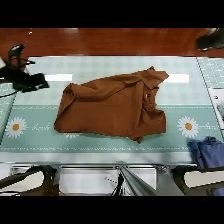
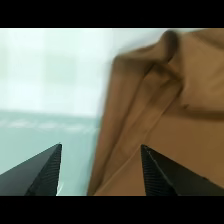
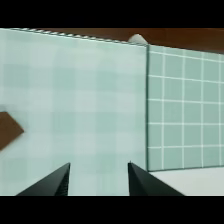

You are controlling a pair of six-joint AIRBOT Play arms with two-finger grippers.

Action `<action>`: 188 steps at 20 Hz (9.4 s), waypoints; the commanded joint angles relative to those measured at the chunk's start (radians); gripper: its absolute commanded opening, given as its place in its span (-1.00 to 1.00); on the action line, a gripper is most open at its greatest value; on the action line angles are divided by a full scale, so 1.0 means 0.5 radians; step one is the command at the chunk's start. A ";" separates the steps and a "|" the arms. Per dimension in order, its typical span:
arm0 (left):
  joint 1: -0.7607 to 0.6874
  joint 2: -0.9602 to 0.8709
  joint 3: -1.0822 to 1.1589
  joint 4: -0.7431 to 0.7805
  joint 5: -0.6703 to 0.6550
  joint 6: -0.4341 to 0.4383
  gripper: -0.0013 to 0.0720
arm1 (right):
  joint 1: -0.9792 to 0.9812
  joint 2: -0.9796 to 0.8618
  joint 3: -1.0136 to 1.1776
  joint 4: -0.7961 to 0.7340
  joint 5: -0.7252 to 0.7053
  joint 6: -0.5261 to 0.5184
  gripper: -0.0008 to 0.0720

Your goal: Fold the shirts.

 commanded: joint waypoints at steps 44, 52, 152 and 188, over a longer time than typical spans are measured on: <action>0.469 -0.027 -1.453 -1.116 0.150 0.853 -0.88 | -0.744 0.609 -2.635 1.996 -0.218 -0.792 0.39; 0.469 -0.027 -1.340 -1.192 0.111 0.894 -0.88 | -0.175 0.613 -2.578 2.093 -0.649 -0.480 -0.90; 0.749 0.100 -1.498 -0.922 -0.089 1.102 0.71 | -0.897 0.881 -2.066 1.388 0.102 -0.624 0.38; 0.366 0.124 -0.809 -1.594 -0.083 1.191 -0.88 | -0.626 1.118 -2.308 1.869 -0.266 -0.594 -0.90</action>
